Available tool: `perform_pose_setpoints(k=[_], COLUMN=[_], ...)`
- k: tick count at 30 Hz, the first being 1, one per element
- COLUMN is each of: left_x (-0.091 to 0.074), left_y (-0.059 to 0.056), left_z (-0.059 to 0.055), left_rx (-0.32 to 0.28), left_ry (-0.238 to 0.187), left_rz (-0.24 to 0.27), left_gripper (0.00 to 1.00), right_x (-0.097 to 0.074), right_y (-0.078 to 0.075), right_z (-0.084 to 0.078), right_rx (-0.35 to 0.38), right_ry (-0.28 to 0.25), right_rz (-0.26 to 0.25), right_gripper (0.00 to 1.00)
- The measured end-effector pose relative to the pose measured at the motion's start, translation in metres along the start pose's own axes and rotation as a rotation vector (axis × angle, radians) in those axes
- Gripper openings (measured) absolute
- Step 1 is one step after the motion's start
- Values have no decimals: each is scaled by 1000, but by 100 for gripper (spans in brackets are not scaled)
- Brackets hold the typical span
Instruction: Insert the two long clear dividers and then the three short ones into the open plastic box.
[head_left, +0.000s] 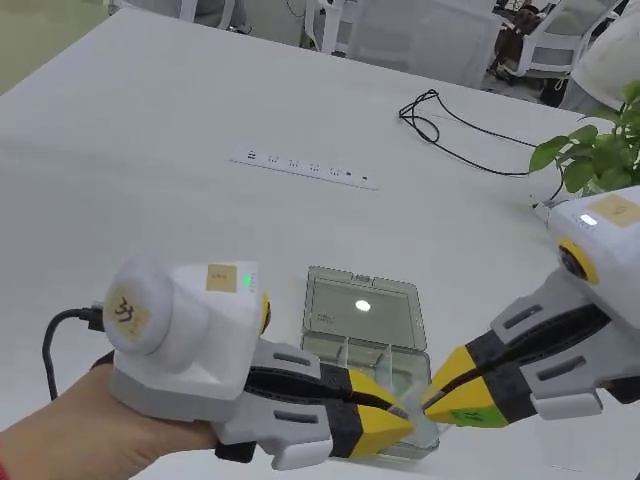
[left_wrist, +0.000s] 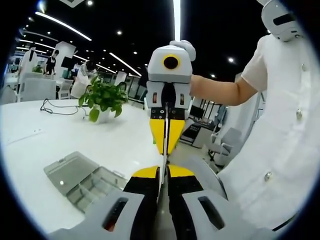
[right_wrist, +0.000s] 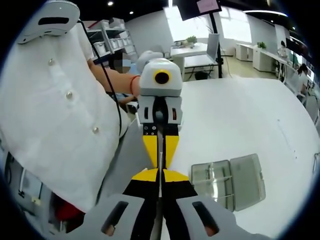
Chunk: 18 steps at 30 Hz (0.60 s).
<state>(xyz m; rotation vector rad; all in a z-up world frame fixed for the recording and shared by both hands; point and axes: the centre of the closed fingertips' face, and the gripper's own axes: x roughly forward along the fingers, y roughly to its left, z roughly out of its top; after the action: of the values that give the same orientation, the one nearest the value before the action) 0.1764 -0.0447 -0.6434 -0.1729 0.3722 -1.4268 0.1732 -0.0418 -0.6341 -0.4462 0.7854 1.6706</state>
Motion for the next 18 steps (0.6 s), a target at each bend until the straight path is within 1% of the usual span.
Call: perform_pose_setpoints(k=[3, 6, 8, 13, 18], left_x=[-3, -5, -8, -14, -20], left_y=[3, 6, 9, 15, 22], left_z=[-3, -5, -7, -10, -15], left_rx=[-3, 10, 2, 1, -6], left_ry=[4, 8, 7, 9, 17], left_rz=[16, 38, 52, 82, 116], left_gripper=[4, 9, 12, 16, 24], right_x=[-1, -3, -3, -4, -5], right_y=[-2, -6, -9, -12, -18], right_z=[0, 0, -1, -1, -3], right_rx=[4, 7, 9, 13, 21], right_ry=[-4, -8, -6, -11, -10], right_rz=[-10, -24, -35, -43, -62], right_gripper=[3, 3, 3, 3, 3])
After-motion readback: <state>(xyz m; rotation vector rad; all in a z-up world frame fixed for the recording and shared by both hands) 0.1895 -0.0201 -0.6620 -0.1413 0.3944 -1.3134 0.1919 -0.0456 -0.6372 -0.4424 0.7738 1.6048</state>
